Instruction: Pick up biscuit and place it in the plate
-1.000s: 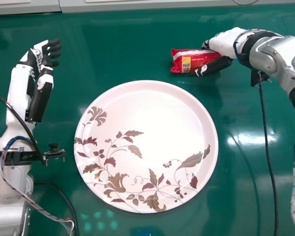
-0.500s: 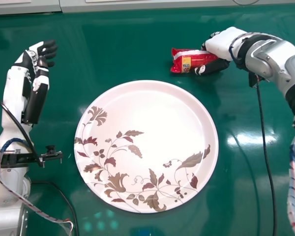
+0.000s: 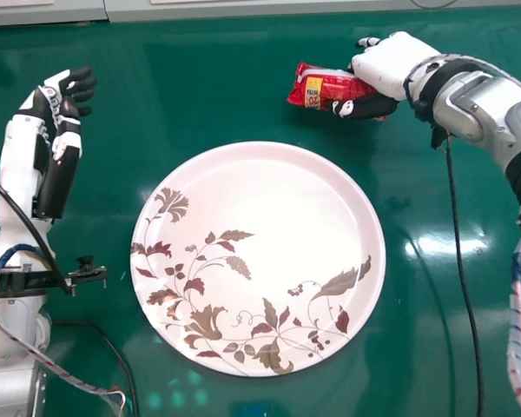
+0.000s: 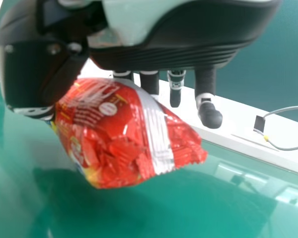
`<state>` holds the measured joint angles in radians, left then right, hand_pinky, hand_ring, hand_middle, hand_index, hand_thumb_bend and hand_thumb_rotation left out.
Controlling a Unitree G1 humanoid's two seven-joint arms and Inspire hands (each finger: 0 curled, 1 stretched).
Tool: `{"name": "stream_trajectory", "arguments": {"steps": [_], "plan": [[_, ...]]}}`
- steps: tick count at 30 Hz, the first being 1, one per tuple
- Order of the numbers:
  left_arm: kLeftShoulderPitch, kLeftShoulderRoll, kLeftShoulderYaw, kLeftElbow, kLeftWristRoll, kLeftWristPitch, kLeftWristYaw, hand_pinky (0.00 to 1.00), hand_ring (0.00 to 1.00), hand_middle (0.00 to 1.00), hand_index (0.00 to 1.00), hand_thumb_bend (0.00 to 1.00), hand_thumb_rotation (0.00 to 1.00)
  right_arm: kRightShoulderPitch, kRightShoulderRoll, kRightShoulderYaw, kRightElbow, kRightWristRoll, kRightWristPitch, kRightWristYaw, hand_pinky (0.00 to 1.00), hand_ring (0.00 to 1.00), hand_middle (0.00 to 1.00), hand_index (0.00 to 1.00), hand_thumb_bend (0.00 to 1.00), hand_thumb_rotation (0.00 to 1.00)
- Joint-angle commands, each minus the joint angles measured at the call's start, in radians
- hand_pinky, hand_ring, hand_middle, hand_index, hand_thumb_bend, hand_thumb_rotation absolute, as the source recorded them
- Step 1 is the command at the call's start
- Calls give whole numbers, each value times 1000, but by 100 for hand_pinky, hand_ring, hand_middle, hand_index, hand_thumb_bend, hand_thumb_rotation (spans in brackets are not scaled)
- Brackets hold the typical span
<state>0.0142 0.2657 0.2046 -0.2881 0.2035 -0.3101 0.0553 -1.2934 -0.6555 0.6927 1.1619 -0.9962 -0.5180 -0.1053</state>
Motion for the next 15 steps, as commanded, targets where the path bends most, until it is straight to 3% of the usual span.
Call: {"name": "stream_trajectory", "arguments": {"steps": [1,8,15], "plan": [[18,-3,4,-9,2,-4,0,76,82,83,85,25,2,7,-19,-29,-17,32,-12,-13,8,11,44,49,52,0],[25,-3,7,-19,9,12,1,76,82,83,84,25,2,45,-72,-128,-159,141,-61,69,5,8,45,48,52,0],[20,-6,1,-18,9,22,-2,76,82,82,84,26,2,183,-150,-260,-517,273,-52,271,5,8,46,48,52,0]]}}
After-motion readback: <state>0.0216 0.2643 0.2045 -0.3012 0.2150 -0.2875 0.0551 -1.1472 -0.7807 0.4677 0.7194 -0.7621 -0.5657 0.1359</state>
